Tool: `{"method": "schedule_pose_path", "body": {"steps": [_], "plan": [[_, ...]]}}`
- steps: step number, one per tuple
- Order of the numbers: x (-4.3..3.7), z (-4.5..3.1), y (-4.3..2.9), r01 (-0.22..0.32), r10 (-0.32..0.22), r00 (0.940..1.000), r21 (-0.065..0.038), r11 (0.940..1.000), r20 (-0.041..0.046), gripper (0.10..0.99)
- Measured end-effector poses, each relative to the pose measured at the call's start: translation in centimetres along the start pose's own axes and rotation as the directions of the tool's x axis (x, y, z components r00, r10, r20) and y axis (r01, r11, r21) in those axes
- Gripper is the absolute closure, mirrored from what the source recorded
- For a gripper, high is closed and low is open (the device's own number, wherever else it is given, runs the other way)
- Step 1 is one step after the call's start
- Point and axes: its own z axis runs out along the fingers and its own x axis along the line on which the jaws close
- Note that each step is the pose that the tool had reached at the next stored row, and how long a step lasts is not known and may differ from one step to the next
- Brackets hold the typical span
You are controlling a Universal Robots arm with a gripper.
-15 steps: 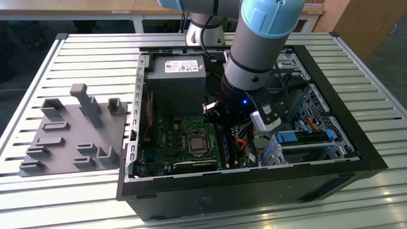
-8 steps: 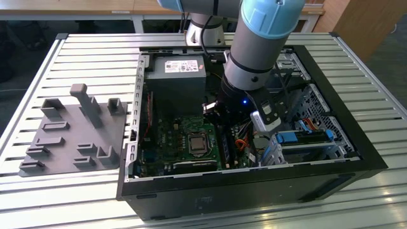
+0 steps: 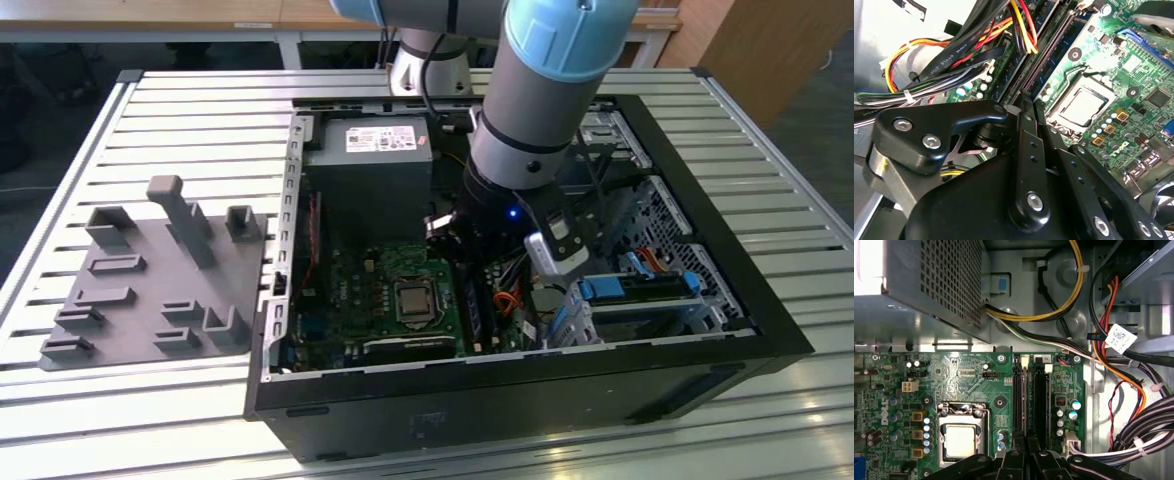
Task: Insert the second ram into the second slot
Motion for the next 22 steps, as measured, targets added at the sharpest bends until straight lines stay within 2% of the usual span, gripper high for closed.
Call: {"method": "schedule_pose_path", "body": {"steps": [4,12,22], "plan": [[-0.01,0.14,0.0,0.0,0.0,1.0,0.0,1.0,-0.0022,0.949],[-0.01,0.26,-0.01,0.0,0.001,0.9999,0.003,1.0,-0.0127,0.949],[-0.01,0.1,0.03,-0.004,0.004,0.9999,0.003,1.0,-0.0137,0.949]]}}
